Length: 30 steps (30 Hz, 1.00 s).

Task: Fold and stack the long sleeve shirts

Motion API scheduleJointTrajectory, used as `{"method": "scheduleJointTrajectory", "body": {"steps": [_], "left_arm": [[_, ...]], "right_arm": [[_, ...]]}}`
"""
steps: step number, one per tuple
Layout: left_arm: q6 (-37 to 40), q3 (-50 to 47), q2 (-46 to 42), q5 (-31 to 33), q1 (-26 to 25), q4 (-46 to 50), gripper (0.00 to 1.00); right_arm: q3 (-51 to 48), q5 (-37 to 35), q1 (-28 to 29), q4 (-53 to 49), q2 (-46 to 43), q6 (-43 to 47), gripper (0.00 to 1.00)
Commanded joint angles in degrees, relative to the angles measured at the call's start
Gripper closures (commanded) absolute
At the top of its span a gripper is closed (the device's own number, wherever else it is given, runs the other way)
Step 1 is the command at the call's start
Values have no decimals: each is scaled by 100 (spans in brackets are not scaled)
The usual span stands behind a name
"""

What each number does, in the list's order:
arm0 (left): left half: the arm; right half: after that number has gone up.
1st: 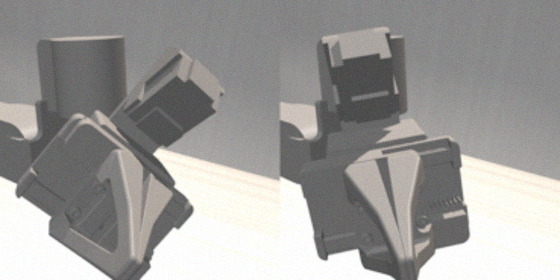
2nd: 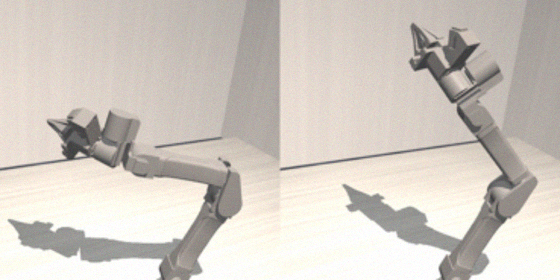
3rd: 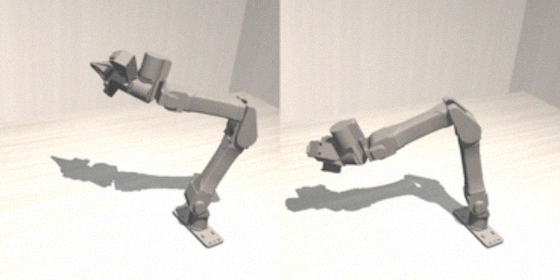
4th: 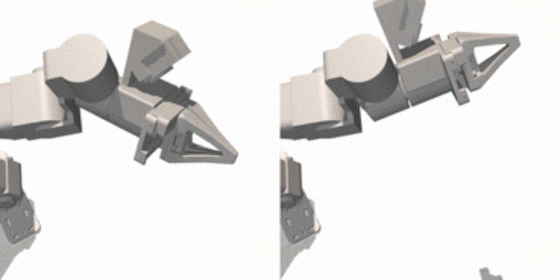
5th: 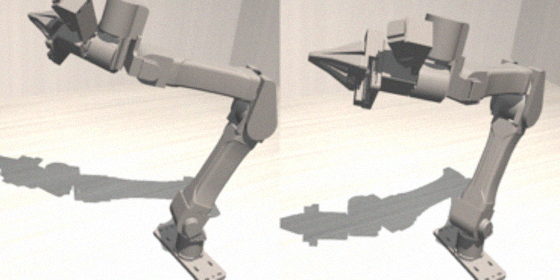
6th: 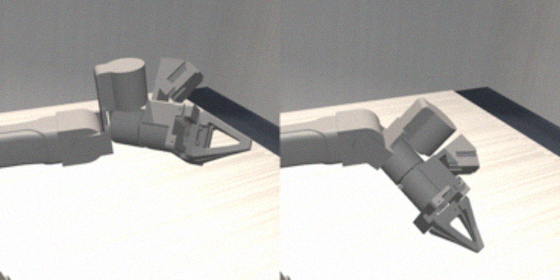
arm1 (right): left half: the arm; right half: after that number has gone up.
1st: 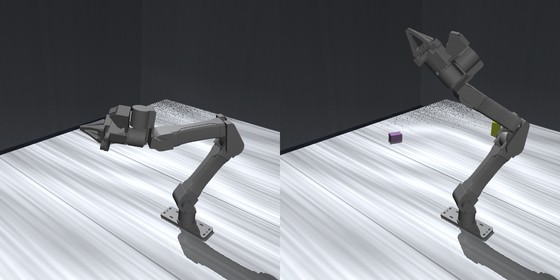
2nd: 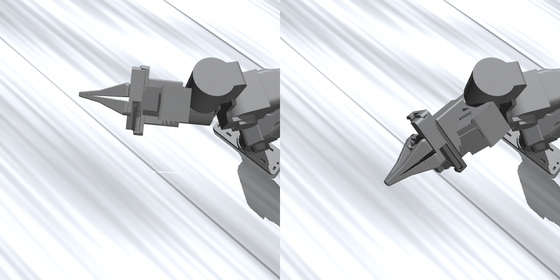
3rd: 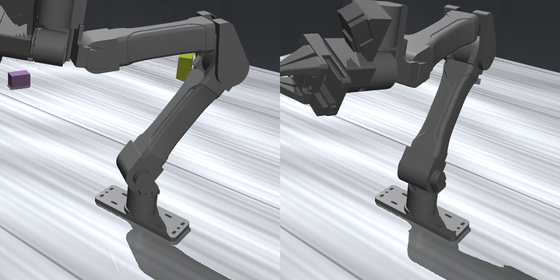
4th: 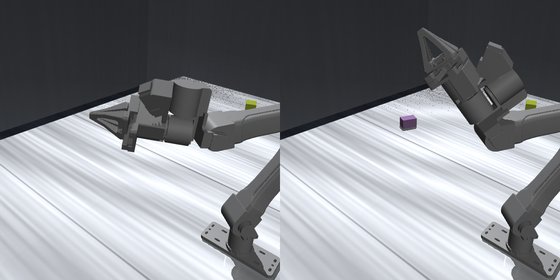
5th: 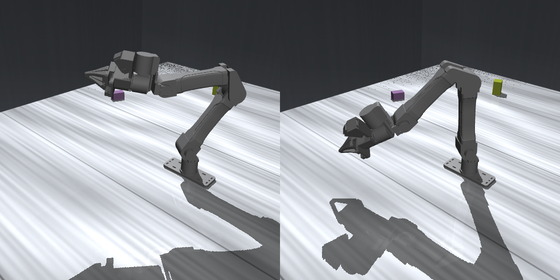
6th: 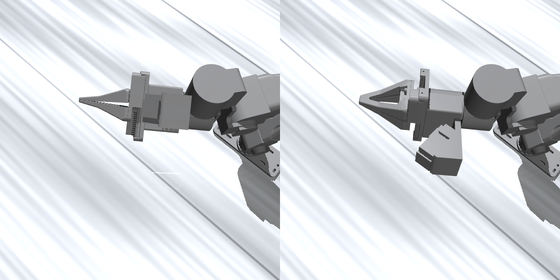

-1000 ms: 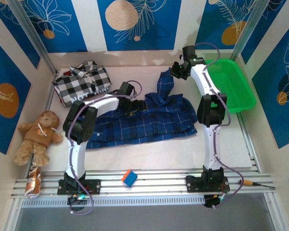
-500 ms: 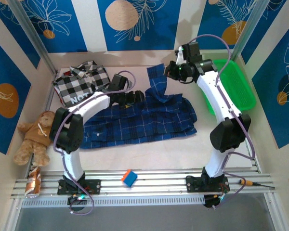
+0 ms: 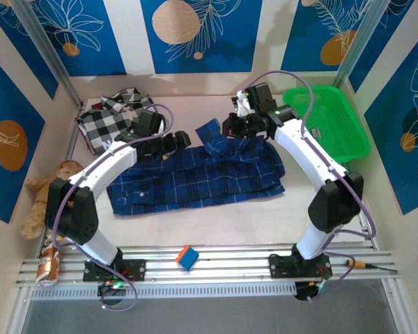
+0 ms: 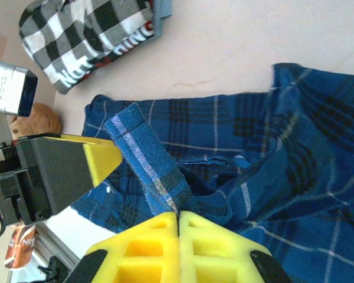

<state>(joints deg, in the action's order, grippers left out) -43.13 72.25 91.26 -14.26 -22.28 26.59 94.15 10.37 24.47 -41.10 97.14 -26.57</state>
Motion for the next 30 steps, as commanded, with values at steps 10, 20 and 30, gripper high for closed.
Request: {"method": "scheduleJointTrajectory", "body": {"steps": [10, 20, 30], "left_arm": [[-709, -912, -1200, 1362, 23, 1158, 15], [-162, -549, -410, 1133, -560, 1086, 14], [1723, 1096, 1023, 423, -1332, 2155, 16]], "right_arm": [[879, 1366, 890, -86, 1400, 923, 59], [895, -340, 382, -892, 1274, 1044, 32], [1956, -1027, -114, -1642, 2742, 802, 37]]}}
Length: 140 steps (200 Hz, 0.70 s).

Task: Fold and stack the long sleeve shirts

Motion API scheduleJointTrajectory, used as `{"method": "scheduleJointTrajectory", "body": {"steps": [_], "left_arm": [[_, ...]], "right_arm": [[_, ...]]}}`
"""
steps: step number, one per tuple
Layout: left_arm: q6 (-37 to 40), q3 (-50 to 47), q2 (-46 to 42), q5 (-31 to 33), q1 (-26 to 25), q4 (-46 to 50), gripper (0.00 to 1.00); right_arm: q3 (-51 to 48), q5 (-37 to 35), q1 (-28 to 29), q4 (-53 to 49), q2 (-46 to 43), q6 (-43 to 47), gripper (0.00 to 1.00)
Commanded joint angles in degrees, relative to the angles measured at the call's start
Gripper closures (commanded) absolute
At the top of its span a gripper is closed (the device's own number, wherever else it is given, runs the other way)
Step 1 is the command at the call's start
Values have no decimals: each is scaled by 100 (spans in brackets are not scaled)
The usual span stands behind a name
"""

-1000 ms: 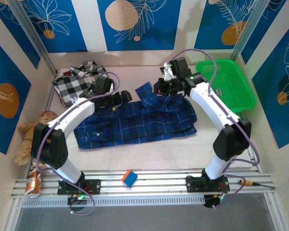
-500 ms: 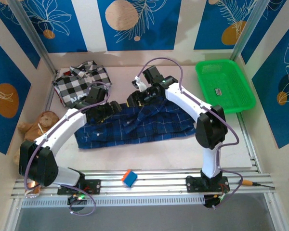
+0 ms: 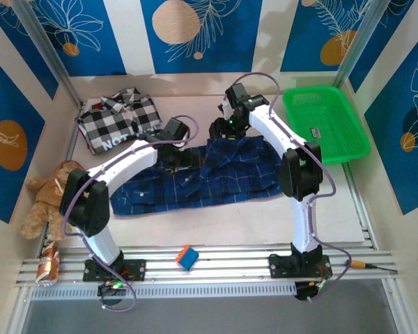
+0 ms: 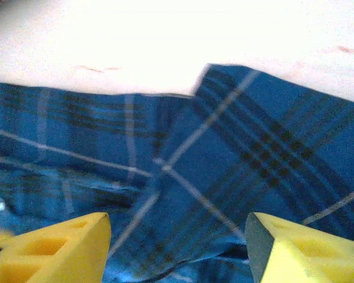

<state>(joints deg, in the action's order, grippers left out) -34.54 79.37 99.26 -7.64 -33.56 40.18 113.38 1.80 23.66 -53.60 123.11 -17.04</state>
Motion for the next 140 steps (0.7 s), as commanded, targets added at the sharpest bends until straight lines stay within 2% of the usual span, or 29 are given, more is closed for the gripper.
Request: {"method": "scheduleJointTrajectory", "body": {"steps": [1, 27, 51, 68, 89, 114, 140], "left_arm": [[947, 464, 324, -152, -225, 1011, 17], [1235, 611, 451, -40, -334, 1308, 18], [1509, 991, 837, -98, -667, 1503, 18], [1534, 1255, 1277, 281, -850, 1859, 19], [1357, 1360, 1580, 690, -833, 1887, 26], [1393, 1592, 1751, 976, -770, 1805, 41], [1402, 1797, 1807, 992, -530, 1757, 72]], "right_arm": [[-31, -141, -61, -358, 152, -187, 37], [-345, -39, -149, -181, 68, -273, 38], [-532, 20, -263, -96, 64, -330, 38], [-621, 98, -352, -22, 57, -406, 38], [-672, 187, -413, 64, 89, -445, 38], [-661, 86, -452, 72, 191, -519, 38], [-822, -46, -505, 91, 208, -632, 39]]}}
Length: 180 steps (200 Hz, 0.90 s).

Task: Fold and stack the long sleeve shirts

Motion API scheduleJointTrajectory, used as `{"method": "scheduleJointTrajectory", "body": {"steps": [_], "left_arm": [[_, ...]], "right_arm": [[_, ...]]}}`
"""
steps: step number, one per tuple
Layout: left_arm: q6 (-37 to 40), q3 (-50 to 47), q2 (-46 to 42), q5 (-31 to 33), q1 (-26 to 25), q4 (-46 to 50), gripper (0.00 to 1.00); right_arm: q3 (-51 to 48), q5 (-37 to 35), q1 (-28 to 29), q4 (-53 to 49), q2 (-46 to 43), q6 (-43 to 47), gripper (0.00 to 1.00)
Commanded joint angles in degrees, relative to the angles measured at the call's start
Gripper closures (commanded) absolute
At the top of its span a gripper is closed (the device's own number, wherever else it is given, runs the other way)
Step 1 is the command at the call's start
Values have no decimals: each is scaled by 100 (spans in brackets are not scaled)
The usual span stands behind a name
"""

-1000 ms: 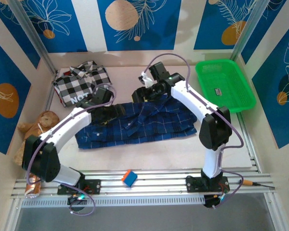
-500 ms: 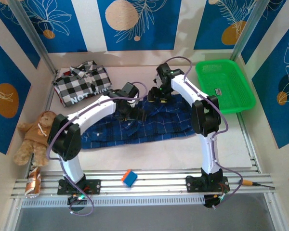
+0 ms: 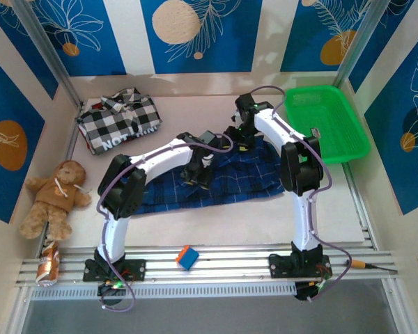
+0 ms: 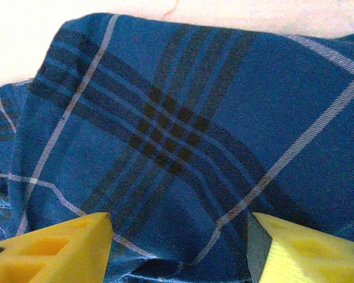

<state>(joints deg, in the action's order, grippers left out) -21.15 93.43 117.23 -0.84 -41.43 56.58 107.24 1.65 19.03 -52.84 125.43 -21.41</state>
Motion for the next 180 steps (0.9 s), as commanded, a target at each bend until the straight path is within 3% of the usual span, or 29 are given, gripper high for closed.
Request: {"method": "scheduleJointTrajectory", "body": {"steps": [1, 17, 32, 70, 126, 180], "left_arm": [[65, 398, 6, 313, 262, 117, 73], [100, 429, -62, 104, 377, 74, 86], [118, 436, -149, -247, 451, 26, 91], [56, 179, -358, -1019, 619, -218, 96], [-1445, -903, -1441, -3987, 1527, -2343, 100], [-1926, -1428, -1950, -4900, 1717, -2347, 100]], "right_arm": [[-219, -32, -40, 21, -21, -200, 39], [-409, -47, -71, 107, -66, -214, 39], [-594, -71, -91, 184, -106, -221, 39], [-898, -92, -182, 338, -202, -309, 40], [-1297, -288, -306, 461, -420, -415, 41], [-1409, -350, -382, 523, -528, -470, 41]]}}
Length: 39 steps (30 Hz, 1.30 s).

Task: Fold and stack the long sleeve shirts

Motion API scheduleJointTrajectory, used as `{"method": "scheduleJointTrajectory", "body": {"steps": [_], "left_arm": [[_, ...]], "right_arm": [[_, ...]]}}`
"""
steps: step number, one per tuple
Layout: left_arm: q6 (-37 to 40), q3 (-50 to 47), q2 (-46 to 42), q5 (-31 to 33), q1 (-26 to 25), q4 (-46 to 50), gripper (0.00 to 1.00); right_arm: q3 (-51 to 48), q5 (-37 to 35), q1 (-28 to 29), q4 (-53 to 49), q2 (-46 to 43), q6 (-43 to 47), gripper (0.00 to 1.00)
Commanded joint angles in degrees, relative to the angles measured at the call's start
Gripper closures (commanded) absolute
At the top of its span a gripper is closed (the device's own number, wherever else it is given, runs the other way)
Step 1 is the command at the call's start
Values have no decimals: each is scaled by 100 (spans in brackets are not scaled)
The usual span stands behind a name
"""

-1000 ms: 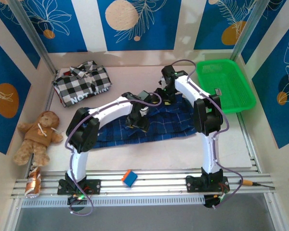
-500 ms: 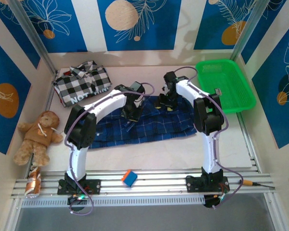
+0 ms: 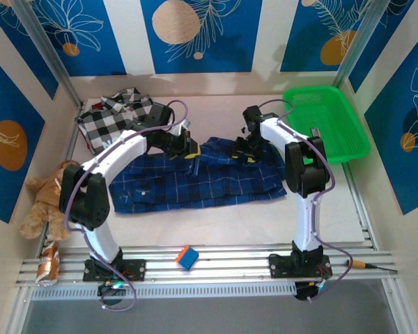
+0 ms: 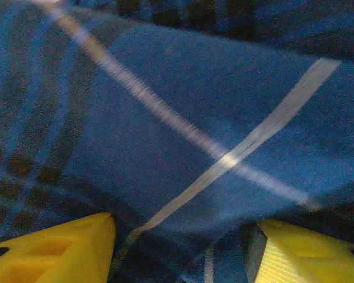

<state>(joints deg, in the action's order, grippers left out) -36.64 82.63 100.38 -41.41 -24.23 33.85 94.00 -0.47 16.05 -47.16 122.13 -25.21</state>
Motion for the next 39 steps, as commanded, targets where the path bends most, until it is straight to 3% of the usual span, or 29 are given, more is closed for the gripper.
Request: {"method": "scheduleJointTrajectory", "body": {"steps": [1, 10, 16, 19, 30, 39], "left_arm": [[-386, -373, -274, -847, -3, -73, 100], [-1922, -1817, -1306, -1132, -198, -1696, 100], [-2679, -2648, -1561, -913, -690, -2129, 100], [-3045, -3092, -1522, -749, -762, -2441, 100], [-4150, -3220, -705, -316, -754, -4041, 100], [-4718, -3502, -1428, -698, -793, -5265, 100]], "right_arm": [[-84, -138, -85, -46, -198, -98, 41], [-283, -87, -216, 171, -736, -139, 40], [-334, 62, -387, 224, -1074, -127, 38], [-350, 497, -400, 266, -1193, 69, 38], [-1077, 725, -244, 242, -1803, 441, 36], [-1355, 491, -447, 211, -2074, 367, 36]]}}
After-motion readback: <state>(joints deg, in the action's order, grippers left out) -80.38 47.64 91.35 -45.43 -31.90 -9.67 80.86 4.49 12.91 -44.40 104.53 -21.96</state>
